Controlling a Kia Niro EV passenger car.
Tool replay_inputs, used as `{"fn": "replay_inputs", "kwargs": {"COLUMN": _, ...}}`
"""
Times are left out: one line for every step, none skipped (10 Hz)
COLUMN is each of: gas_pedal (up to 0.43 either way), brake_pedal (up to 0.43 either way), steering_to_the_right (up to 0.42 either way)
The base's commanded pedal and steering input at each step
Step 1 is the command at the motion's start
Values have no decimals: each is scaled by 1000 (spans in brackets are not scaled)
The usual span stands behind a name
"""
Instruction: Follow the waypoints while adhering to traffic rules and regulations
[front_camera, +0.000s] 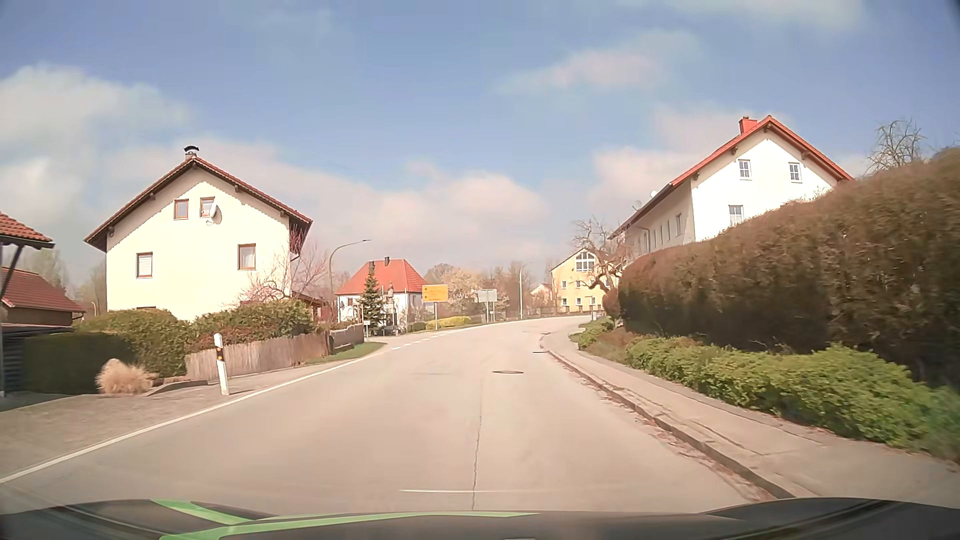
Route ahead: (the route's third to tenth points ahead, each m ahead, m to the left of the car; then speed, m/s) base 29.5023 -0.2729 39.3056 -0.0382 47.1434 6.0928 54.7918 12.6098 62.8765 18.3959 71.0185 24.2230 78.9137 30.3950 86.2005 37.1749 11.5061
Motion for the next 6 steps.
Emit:
{"fn": "replay_inputs", "kwargs": {"gas_pedal": 0, "brake_pedal": 79, "steering_to_the_right": 14}}
{"fn": "replay_inputs", "kwargs": {"gas_pedal": 0, "brake_pedal": 85, "steering_to_the_right": 14}}
{"fn": "replay_inputs", "kwargs": {"gas_pedal": 0, "brake_pedal": 98, "steering_to_the_right": 14}}
{"fn": "replay_inputs", "kwargs": {"gas_pedal": 0, "brake_pedal": 98, "steering_to_the_right": 14}}
{"fn": "replay_inputs", "kwargs": {"gas_pedal": 0, "brake_pedal": 104, "steering_to_the_right": 13}}
{"fn": "replay_inputs", "kwargs": {"gas_pedal": 0, "brake_pedal": 104, "steering_to_the_right": 13}}
